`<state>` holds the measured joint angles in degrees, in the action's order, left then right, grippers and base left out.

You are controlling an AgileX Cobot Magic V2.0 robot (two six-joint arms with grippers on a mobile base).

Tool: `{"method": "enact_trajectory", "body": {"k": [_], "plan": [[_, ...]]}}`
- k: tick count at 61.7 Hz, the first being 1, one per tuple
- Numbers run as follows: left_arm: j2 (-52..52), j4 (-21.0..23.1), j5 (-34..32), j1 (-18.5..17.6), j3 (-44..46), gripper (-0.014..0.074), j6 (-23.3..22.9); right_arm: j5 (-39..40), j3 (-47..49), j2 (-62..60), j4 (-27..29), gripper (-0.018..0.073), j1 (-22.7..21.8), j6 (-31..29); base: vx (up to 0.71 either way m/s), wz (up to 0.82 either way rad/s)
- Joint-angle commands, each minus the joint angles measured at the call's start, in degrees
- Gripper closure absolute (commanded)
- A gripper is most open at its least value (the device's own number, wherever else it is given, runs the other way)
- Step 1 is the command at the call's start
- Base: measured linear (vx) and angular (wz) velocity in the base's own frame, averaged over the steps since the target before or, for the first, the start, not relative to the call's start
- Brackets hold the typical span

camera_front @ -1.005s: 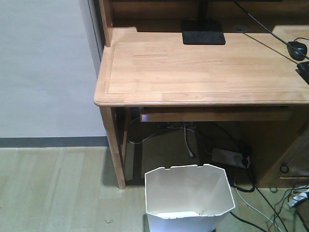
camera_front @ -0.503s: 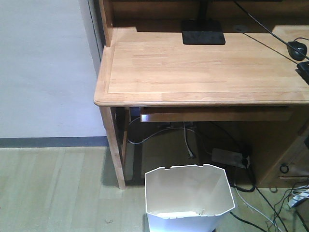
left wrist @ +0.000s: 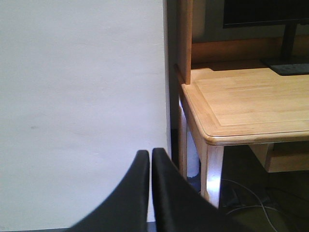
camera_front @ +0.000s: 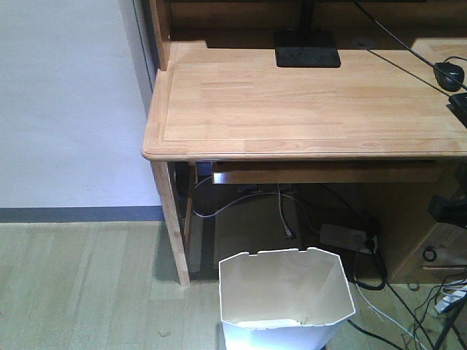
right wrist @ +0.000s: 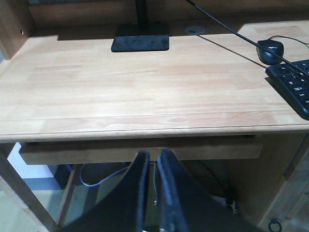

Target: Move trash bin to bedside with robot

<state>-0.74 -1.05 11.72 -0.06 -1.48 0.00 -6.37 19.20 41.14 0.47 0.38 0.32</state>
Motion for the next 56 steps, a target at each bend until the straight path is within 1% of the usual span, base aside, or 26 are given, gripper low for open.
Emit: {"method": "enact_trajectory", "body": {"k": [1,15,22,30,37,41,49,56], "plan": [[-0.7,0.2,-3.9,-0.1,-1.1,0.0603,0.0,3.8,2.1,0.2,-0.8,0.0406,-0.3,-1.6,0.00,0.00],[-0.7,0.2,-3.9,-0.1,-1.1,0.0603,0.0,3.4,2.1,0.2,-0.8,0.0143,-0.3,-1.6,0.00,0.00],[-0.7,0.2,-3.9,-0.1,-1.1,0.0603,0.0,2.7,2.1,0.2,-0.8,0.0075,-0.3,-1.5,0.00,0.00],[-0.7,0.2,-3.9,-0.1,-1.1,0.0603,0.0,2.7,2.1,0.2,-0.8,0.0062,-0.3,-1.5,0.00,0.00],[-0.7,0.2,-3.9,-0.1,-1.1,0.0603,0.0,3.0,2.2,0.2,0.4,0.0062,-0.2,-0.3,0.00,0.00],[-0.7,0.2,-3.9,-0.1,-1.1,0.0603,0.0,2.4,2.7,0.2,0.5,0.0062,-0.2,-1.0,0.00,0.00],[-0.7,0.2,-3.9,-0.1,-1.1,0.0603,0.0,-2.5,6.7,2.6,0.5,0.0062,-0.2,-1.7,0.00,0.00],[-0.7,0.2,-3.9,-0.1,-1.1,0.0603,0.0,-10.0,12.7,8.2,0.7,0.0062,-0.2,-1.7,0.00,0.00]]}}
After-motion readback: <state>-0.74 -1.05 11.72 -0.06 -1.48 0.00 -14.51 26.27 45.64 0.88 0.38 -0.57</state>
